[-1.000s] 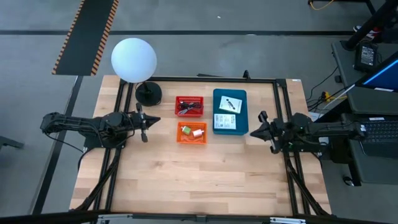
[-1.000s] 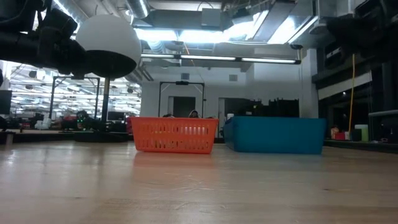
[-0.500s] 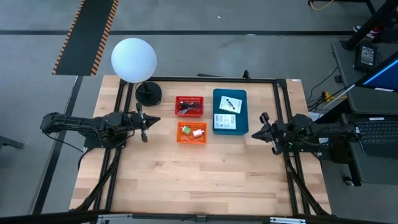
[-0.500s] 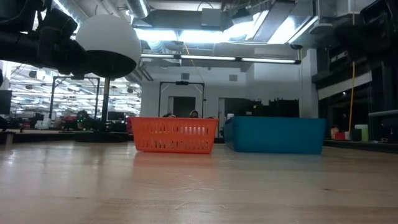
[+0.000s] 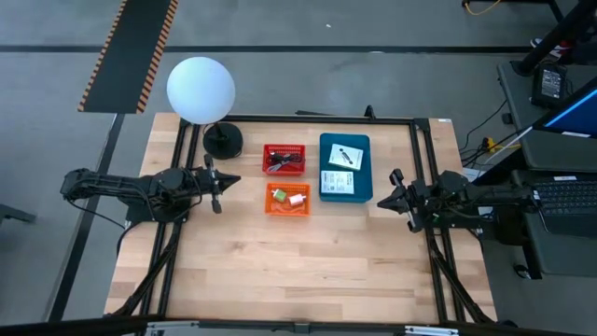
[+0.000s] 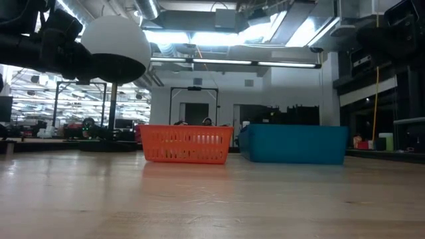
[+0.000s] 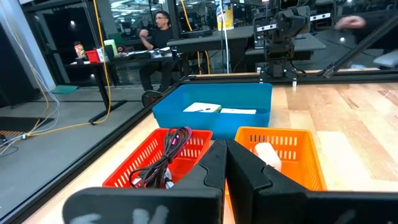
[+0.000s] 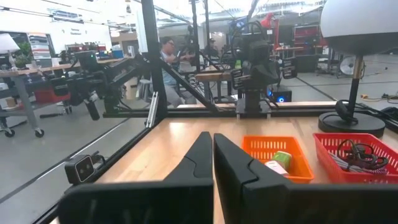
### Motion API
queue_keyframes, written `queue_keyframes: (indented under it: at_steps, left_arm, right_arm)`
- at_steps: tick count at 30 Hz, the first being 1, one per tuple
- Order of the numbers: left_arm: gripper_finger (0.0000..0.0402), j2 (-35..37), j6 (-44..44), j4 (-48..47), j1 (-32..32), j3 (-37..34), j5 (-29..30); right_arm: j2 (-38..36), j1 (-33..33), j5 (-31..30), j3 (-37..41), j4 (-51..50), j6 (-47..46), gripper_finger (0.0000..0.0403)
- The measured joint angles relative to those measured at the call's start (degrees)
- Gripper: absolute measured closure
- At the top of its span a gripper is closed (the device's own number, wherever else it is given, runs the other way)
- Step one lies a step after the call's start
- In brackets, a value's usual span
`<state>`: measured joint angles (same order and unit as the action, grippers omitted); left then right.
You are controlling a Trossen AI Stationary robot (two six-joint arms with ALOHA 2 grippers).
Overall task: Pick and place items into bin
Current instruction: Return to Home Position
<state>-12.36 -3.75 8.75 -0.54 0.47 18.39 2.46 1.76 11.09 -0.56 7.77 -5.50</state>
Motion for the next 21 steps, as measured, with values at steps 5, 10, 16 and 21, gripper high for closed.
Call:
queue_keyframes:
  at_steps: [5, 10, 16, 21]
  left_arm:
    - [0.0396, 0.0, 0.0, 0.0, 0.0, 0.0, 0.0]
    - [0.0394, 0.0, -0.02, 0.0, 0.0, 0.0, 0.0]
    - [0.0396, 0.0, 0.0, 0.0, 0.0, 0.0, 0.0]
    - [0.0394, 0.0, 0.0, 0.0, 0.0, 0.0, 0.0]
  right_arm:
    - [0.0, 0.0, 0.0, 0.0, 0.02, 0.0, 0.0402]
    - [0.0, 0.0, 0.0, 0.01, 0.04, 0.0, 0.0402]
    - [0.0, 0.0, 0.0, 0.02, 0.04, 0.0, 0.0402]
    - [0.0, 0.0, 0.0, 0.02, 0.07, -0.01, 0.0402]
